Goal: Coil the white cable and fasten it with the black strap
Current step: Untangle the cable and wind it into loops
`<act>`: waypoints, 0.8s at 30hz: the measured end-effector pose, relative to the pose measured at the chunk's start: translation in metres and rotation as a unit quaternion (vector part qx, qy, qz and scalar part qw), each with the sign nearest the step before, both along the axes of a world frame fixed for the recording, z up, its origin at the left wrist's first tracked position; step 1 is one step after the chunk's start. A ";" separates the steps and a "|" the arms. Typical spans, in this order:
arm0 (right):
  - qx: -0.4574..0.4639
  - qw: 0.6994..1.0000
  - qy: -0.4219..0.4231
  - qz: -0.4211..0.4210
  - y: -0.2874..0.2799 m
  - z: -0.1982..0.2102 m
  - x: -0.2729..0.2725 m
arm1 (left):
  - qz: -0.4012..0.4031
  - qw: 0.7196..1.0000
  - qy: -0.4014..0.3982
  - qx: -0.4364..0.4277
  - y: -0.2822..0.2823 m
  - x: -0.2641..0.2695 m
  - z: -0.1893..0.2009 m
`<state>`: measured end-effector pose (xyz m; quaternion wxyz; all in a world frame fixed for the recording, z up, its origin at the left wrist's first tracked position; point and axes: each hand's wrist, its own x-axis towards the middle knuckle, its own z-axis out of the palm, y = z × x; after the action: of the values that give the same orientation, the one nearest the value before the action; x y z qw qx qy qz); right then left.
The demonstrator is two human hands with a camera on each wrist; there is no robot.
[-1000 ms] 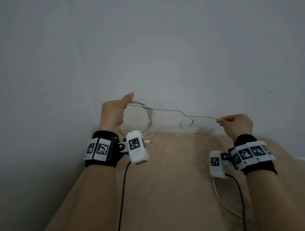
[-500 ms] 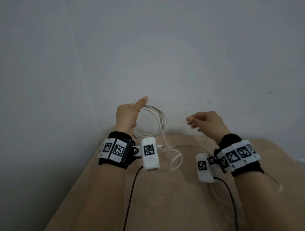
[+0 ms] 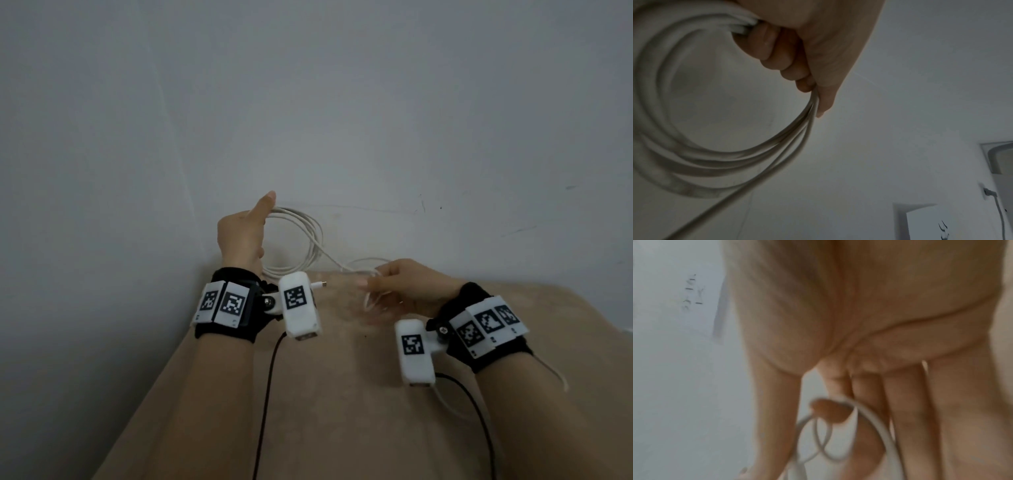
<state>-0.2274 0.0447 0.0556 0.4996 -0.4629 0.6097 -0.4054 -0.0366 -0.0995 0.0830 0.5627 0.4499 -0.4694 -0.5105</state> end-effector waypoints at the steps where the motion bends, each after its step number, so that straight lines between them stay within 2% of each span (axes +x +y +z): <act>1: -0.023 0.998 -0.029 -0.051 -0.002 -0.002 -0.005 | 0.008 1.000 0.000 0.003 -0.002 0.004 -0.001; 4: -0.054 0.987 -0.092 -0.123 -0.004 -0.002 -0.017 | 0.019 1.000 0.005 0.012 -0.006 0.012 -0.003; 8: -0.085 0.974 -0.088 -0.189 -0.004 0.000 -0.024 | 0.016 1.000 0.009 0.008 -0.006 0.010 -0.004; 10: -0.105 0.967 -0.034 -0.230 -0.004 0.000 -0.027 | 0.017 1.000 0.000 -0.001 -0.007 0.009 -0.004; 15: -0.157 0.941 0.120 -0.274 -0.006 -0.004 -0.030 | 0.013 1.000 -0.007 -0.001 -0.007 0.007 -0.007; 20: -0.233 0.877 0.304 -0.290 -0.010 -0.004 -0.026 | 0.016 1.000 0.005 0.018 -0.007 0.010 -0.007; 22: -0.241 0.852 0.370 -0.282 -0.010 -0.002 -0.025 | 0.019 1.000 0.010 0.021 -0.006 0.011 -0.006; 24: -0.220 0.841 0.413 -0.270 -0.007 -0.001 -0.024 | 0.018 0.999 0.015 0.024 -0.005 0.011 -0.005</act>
<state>-0.2515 0.0372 0.0543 -0.0432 -0.5021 0.7554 -0.4187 -0.0253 -0.1048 0.0780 0.5677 0.4638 -0.4410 -0.5178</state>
